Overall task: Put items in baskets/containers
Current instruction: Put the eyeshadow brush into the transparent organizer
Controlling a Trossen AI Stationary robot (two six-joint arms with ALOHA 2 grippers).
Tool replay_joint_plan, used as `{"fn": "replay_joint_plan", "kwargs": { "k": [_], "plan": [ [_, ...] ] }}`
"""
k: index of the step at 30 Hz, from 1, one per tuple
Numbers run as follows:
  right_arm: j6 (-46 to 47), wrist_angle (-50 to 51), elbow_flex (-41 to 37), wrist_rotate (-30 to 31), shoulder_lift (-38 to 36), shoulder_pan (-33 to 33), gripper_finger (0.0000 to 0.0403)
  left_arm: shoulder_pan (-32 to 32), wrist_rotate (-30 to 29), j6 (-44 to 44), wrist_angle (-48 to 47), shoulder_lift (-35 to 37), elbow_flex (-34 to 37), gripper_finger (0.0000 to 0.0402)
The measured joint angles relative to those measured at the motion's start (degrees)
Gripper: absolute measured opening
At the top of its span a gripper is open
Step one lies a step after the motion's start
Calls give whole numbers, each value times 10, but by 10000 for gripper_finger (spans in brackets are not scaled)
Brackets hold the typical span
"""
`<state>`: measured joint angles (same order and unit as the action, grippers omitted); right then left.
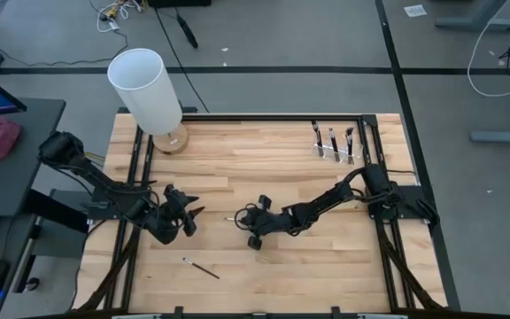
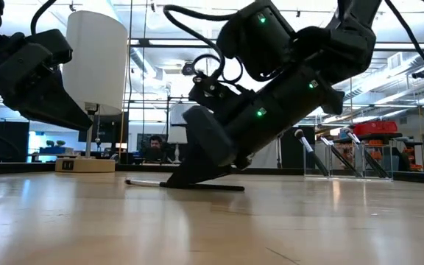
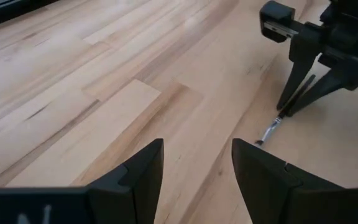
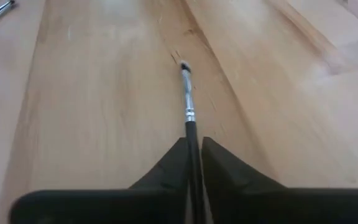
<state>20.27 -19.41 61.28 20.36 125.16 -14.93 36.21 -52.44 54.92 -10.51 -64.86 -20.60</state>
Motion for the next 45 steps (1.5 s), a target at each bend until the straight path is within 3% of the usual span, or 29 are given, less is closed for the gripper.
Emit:
{"fn": "replay_joint_plan", "kwargs": {
  "k": [5, 13, 16, 22, 25, 34, 39, 45],
  "plan": [
    [-51, -30, -14, -32, 5, 10, 11, 0, -1, 0, 2, 0, 0, 193],
    [-62, -61, -47, -46, -21, 23, 5, 1, 53, -46, 52, -7, 0, 193],
    [-62, -122, -81, -45, -36, 28, 4, 4, 71, -90, 103, -31, 0, 193],
    [-19, -334, -193, -37, -47, 33, 1, 7, 73, -150, 242, -127, 0, 193],
    [5, -392, -224, -37, -47, 29, 0, -3, 72, -163, 311, -187, 0, 193],
    [16, -445, -232, -35, -49, 21, 2, -60, 113, -211, 542, -349, 0, 194],
    [2, -505, -230, -35, -50, 21, 3, -96, 140, -249, 685, -421, 0, 217],
    [16, -475, -227, -56, -51, 19, 3, -125, 167, -241, 719, -458, 0, 247]
  ]
}}
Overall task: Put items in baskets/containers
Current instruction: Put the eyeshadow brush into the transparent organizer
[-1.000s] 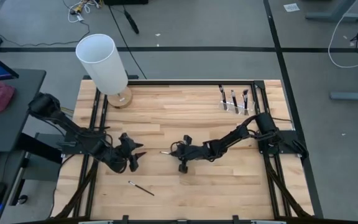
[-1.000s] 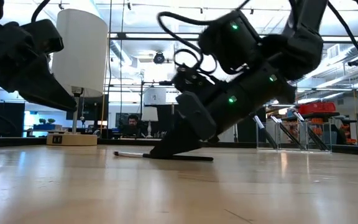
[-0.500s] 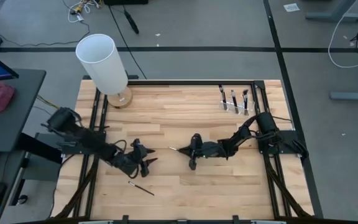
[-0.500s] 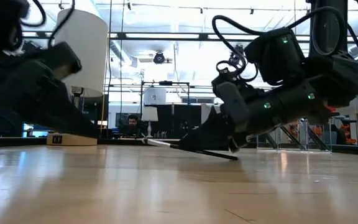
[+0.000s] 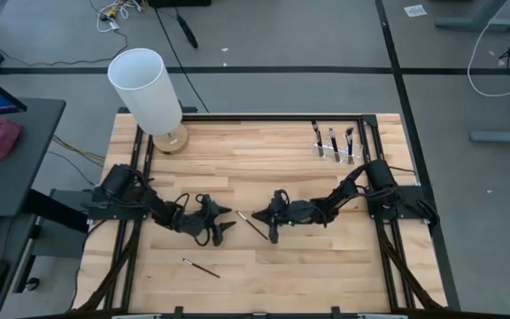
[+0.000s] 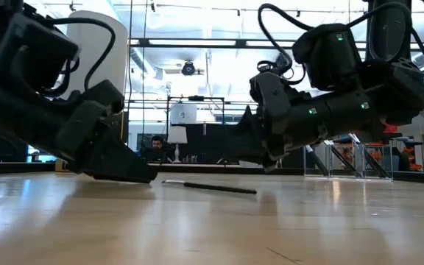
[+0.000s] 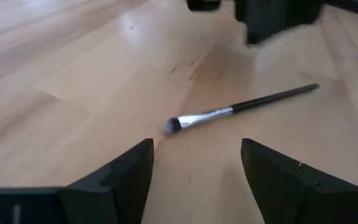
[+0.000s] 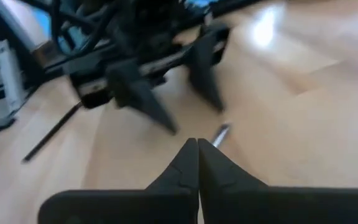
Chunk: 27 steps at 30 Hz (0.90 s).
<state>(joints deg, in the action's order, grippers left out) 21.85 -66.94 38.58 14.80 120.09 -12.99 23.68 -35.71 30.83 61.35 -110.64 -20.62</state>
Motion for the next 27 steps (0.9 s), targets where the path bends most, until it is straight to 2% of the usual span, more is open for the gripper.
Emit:
{"fn": "replay_joint_plan", "kwargs": {
  "k": [3, 6, 9, 11, 16, 19, 22, 27],
  "plan": [
    [28, 61, 33, -29, 0, -6, 6, -2, 0, 0, 0, 0, 0, 250],
    [44, 214, 105, -34, 0, -25, 36, -3, 0, 0, 0, 0, 0, 248],
    [43, 397, 187, 9, 0, -50, 77, -3, 0, 0, 0, 0, 0, 243],
    [38, 467, 227, 52, 0, -64, 108, -3, 0, -1, -1, 0, 0, 240],
    [9, 487, 263, 124, -1, -86, 177, -3, 0, -4, -3, 0, 0, 238],
    [62, 500, 252, 187, -1, -90, 201, -3, 0, -5, -3, 0, 0, 238],
    [118, 505, 223, 217, -1, -83, 211, -3, 0, -7, -3, 0, 0, 238],
    [133, 495, 199, 199, 8, -76, 200, -3, 1, -15, -4, 0, 0, 238]
  ]
}}
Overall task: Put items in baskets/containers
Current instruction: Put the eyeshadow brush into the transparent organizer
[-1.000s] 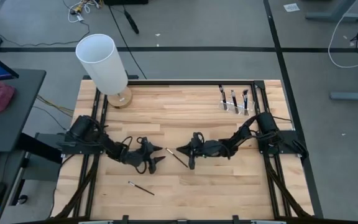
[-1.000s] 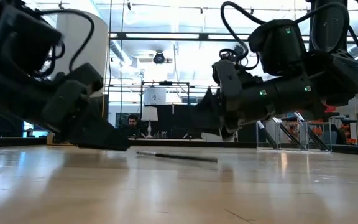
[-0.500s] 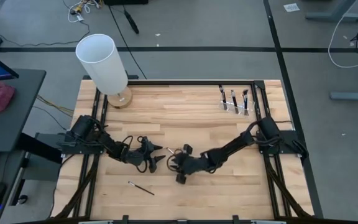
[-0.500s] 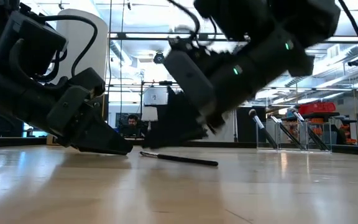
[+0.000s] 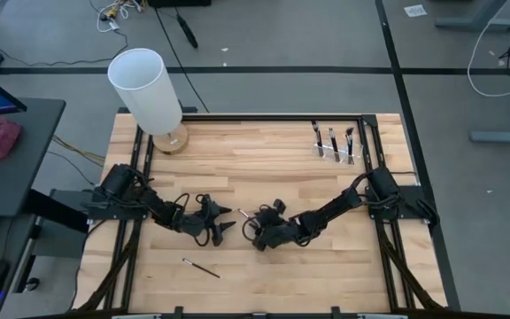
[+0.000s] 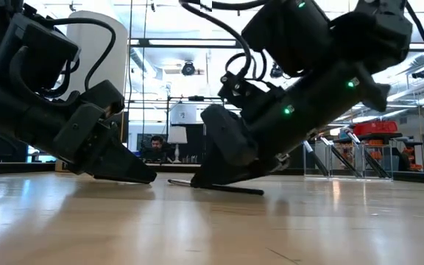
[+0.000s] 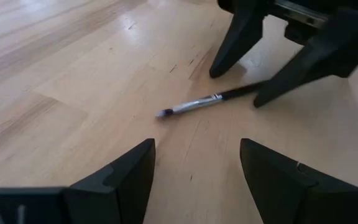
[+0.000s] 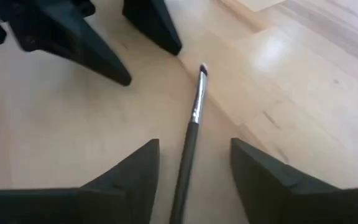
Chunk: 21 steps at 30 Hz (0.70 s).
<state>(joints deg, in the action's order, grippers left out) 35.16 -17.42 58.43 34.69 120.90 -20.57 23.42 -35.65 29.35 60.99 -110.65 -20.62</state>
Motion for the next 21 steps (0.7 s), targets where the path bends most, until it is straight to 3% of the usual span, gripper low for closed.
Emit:
{"fn": "replay_joint_plan", "kwargs": {
  "k": [8, 16, 21],
  "plan": [
    [18, -11, -36, -2, 18, -8, 124, 0, 1, 0, 1, 0, 0, 238],
    [7, -153, -108, -30, 18, -1, 19, 0, 3, 1, 4, 0, 0, 238],
    [-8, -209, -131, -49, 19, 0, 10, 0, 9, 1, 4, 0, 0, 238]
  ]
}}
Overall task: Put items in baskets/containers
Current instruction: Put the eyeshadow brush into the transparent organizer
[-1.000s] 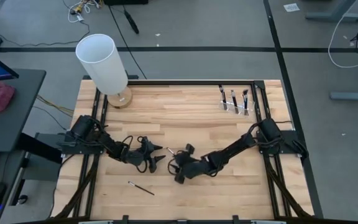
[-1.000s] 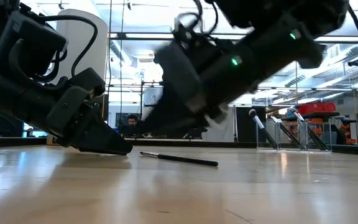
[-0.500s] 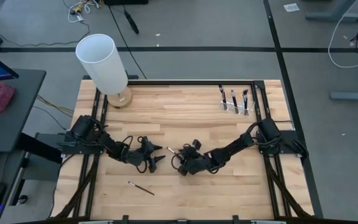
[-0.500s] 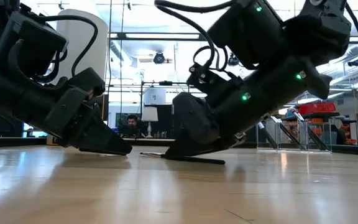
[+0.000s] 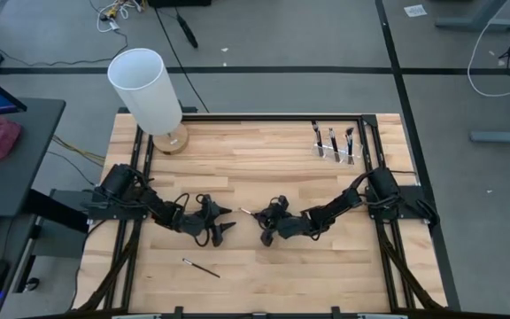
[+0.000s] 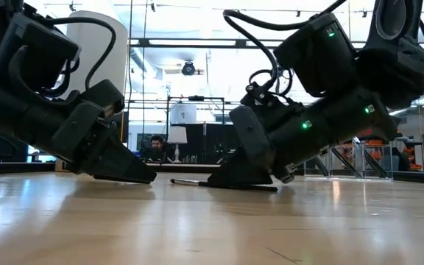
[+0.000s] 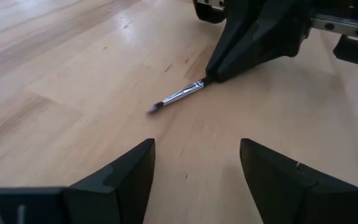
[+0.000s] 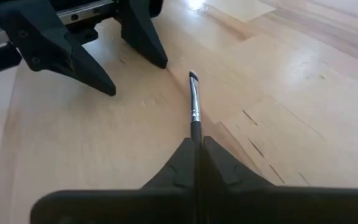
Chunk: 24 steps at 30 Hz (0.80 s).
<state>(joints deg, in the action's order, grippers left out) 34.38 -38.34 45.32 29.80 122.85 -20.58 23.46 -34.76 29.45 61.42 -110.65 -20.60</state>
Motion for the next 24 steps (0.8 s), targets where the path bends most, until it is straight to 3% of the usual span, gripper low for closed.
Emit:
{"fn": "replay_joint_plan", "kwargs": {
  "k": [5, 9, 16, 19, 24],
  "plan": [
    [-20, 24, 0, 0, -13, 0, 4, 0, 15, -1, 1, 0, 0, 238],
    [-21, 103, 0, 4, -44, -1, 2, 0, 21, -1, 1, 0, 0, 238],
    [-55, 174, -11, 48, -103, -4, 0, 0, 24, -2, 1, 0, 0, 238],
    [-57, 175, -21, 67, -120, -3, 0, 0, 26, -1, 1, 0, 0, 238],
    [-57, 90, -45, 77, -127, -3, 0, 0, 34, -1, 7, 0, 0, 238]
  ]
}}
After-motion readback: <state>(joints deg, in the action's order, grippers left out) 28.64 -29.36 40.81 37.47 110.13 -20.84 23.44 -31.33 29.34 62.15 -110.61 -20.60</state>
